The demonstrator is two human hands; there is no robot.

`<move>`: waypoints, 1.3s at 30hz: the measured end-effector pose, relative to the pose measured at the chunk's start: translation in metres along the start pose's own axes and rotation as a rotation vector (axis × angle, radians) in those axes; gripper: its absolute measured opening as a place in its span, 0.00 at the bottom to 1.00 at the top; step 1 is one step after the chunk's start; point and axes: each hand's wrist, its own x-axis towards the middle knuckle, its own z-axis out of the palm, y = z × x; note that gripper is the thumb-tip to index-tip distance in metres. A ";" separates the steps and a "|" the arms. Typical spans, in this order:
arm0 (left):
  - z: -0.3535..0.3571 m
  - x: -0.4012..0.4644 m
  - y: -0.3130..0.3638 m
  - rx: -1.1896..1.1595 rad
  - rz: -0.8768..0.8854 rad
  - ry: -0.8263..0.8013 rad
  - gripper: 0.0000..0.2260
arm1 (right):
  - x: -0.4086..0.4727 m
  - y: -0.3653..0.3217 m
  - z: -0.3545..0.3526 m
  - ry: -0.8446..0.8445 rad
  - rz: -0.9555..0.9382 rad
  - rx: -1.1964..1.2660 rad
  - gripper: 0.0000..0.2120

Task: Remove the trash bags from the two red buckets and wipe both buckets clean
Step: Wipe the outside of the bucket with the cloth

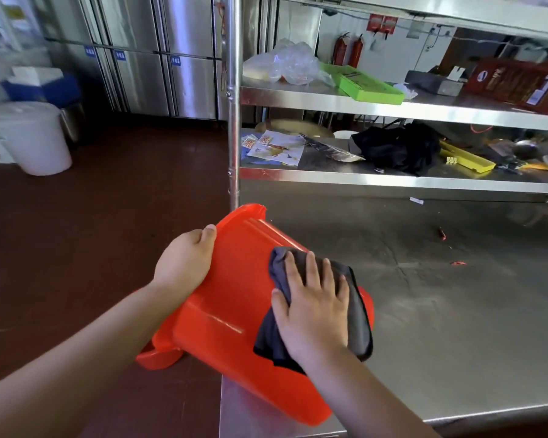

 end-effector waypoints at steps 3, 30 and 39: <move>0.001 -0.002 -0.003 0.031 0.008 0.034 0.23 | 0.015 -0.025 0.000 -0.029 -0.072 0.026 0.31; -0.094 -0.009 -0.013 0.270 0.040 0.177 0.11 | 0.076 0.058 0.039 -0.174 0.068 0.714 0.15; -0.157 -0.078 -0.126 0.542 -0.317 0.337 0.13 | 0.069 -0.046 0.101 -0.439 -0.290 0.791 0.13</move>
